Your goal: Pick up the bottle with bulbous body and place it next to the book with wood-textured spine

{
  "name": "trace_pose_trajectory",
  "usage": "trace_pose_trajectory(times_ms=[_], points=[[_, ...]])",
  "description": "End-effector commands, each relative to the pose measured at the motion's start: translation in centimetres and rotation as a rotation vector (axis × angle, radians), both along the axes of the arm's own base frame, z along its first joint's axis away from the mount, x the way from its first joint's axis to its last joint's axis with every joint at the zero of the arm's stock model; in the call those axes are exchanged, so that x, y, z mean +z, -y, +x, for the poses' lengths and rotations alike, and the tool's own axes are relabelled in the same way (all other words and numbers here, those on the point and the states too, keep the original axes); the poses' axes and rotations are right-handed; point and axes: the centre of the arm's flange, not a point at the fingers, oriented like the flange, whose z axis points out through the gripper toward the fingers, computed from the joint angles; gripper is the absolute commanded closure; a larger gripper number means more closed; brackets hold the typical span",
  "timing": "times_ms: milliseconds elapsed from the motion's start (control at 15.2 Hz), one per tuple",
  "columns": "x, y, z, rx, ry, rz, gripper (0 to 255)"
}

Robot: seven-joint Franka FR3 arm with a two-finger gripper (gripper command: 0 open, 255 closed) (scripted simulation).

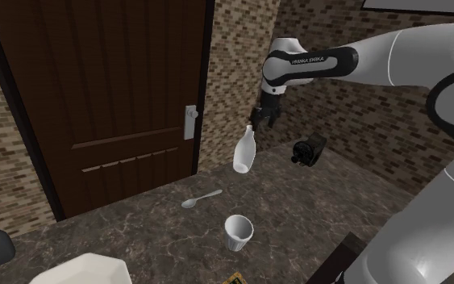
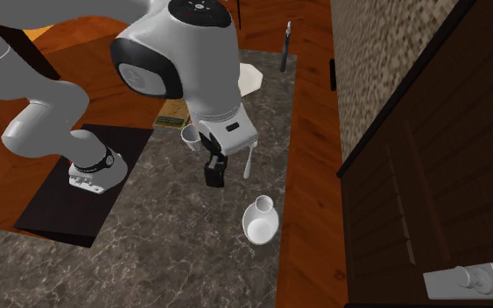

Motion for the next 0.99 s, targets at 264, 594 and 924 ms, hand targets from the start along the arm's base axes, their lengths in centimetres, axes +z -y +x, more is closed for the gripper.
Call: trace_pose_trajectory(times_ms=[264, 594, 924], points=[[-2.8, 4.3, 6.6, -0.024, -0.006, 0.015, 0], [-5.0, 5.9, 8.9, -0.033, -0.008, 0.021, 0], [-7.9, 5.9, 8.9, -0.033, -0.008, 0.021, 0]])
